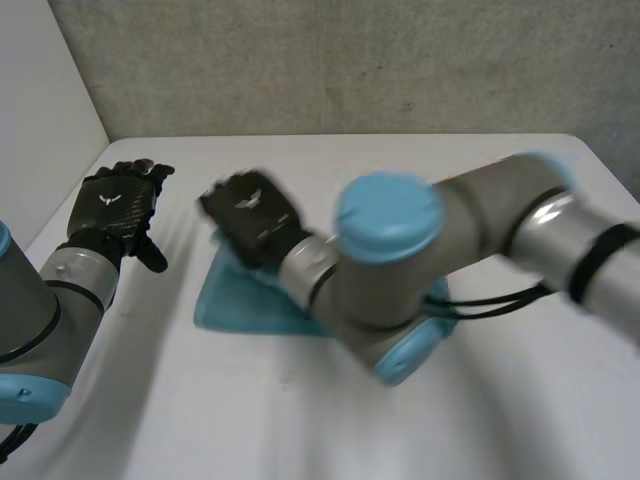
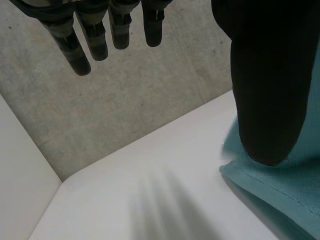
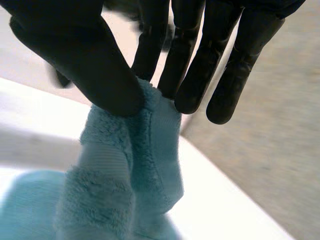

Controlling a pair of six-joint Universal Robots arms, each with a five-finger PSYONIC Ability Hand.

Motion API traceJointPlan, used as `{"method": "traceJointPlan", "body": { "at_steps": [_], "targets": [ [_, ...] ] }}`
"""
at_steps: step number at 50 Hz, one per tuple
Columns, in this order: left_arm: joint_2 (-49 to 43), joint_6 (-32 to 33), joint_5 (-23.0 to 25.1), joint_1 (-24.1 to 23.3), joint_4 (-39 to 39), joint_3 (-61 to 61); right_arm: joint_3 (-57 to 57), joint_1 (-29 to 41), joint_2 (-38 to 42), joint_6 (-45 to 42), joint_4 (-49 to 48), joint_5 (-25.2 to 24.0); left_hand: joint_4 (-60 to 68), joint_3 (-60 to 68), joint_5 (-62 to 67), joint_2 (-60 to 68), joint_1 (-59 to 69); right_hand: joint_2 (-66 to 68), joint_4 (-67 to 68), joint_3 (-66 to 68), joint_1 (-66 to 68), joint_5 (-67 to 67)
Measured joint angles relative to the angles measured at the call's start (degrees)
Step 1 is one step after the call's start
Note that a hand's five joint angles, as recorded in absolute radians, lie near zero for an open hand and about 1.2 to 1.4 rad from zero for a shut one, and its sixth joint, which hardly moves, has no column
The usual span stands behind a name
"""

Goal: Fold the laundry

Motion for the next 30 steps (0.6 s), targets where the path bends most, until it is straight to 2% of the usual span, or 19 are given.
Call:
{"method": "traceJointPlan", "body": {
  "at_steps": [8, 10, 11, 13, 14, 15, 18, 20, 23, 24, 26, 27, 30],
  "targets": [
    [-0.1, 0.0, 0.1, 0.0, 0.0, 0.0, -7.9, 5.2, 10.4, -0.7, 1.9, 1.6, 0.0, 0.0, 0.0, 0.0, 0.0, -1.7, -1.8, -1.8, -0.7, -1.5],
    [-0.1, 0.0, 0.1, 0.0, 0.0, 0.0, -8.8, 5.3, 11.7, -1.0, 3.1, 2.9, 0.0, 0.0, 0.0, 0.0, 0.0, -14.7, -13.9, -13.7, -10.9, -11.8],
    [-0.1, 0.0, 0.1, 0.0, 0.0, 0.0, -9.1, 5.3, 12.0, -1.1, 3.6, 3.5, 0.0, 0.0, 0.0, 0.0, 0.0, -25.8, -25.9, -25.7, -20.9, -23.4],
    [-0.1, 0.0, 0.2, -0.2, 0.0, 0.0, -9.4, 5.1, 12.0, -1.4, 4.8, 5.4, 0.0, 0.0, 0.0, 0.0, 0.0, -37.6, -37.9, -37.6, -32.0, -35.5],
    [-0.1, 0.0, 0.2, -0.3, 0.0, 0.0, -9.4, 4.9, 11.6, -1.6, 5.7, 6.8, 0.0, 0.0, 0.0, 0.0, 0.0, -48.9, -48.7, -48.4, -39.8, -46.1],
    [-0.1, 0.0, 0.2, -0.4, 0.0, 0.0, -9.3, 4.7, 11.0, -1.6, 6.3, 7.7, 0.0, 0.0, 0.0, 0.0, 0.0, -52.2, -52.9, -52.6, -42.1, -50.0],
    [-0.2, 0.0, 0.3, -0.7, 0.0, 0.1, -8.5, 4.3, 8.9, -1.8, 7.9, 9.9, 0.0, 0.0, 0.0, 0.0, 0.0, -54.3, -54.7, -55.1, -43.3, -51.9],
    [-0.2, 0.0, 0.3, -1.2, 0.0, 0.4, -5.7, 3.2, 4.0, -1.7, 10.2, 12.7, 0.0, 0.0, 0.0, 0.0, 0.0, -54.8, -54.9, -55.6, -43.3, -52.1],
    [-0.3, 0.0, 0.4, -1.8, 0.0, 0.8, -2.3, 1.5, 0.0, -1.6, 11.4, 13.8, 0.0, 0.0, 0.0, 0.0, 0.0, -54.8, -54.9, -55.6, -43.3, -52.1],
    [-0.5, 0.1, 0.4, -2.6, 0.0, 1.2, 2.3, -0.9, -4.2, -1.5, 12.1, 14.3, 0.0, 0.0, 0.0, 0.0, 0.0, -54.8, -54.9, -55.6, -43.3, -52.1],
    [-0.6, 0.1, 0.4, -3.0, 0.0, 1.3, 3.5, -1.5, -5.2, -1.5, 12.3, 14.3, 0.0, 0.0, 0.0, 0.0, 0.0, -54.8, -54.9, -55.6, -43.3, -52.1],
    [-0.9, 0.2, 0.4, -4.1, 0.0, 1.7, 8.7, -4.3, -9.3, -1.4, 12.6, 14.3, 0.0, 0.0, 0.0, 0.0, 0.0, -54.8, -54.9, -55.6, -43.3, -52.1],
    [-1.9, 0.4, 0.5, -5.9, -0.1, 2.3, 15.9, -8.2, -14.1, -1.4, 12.6, 14.0, 0.0, 0.0, 0.0, 0.0, 0.0, -54.8, -54.9, -55.6, -43.3, -52.1]
  ]
}}
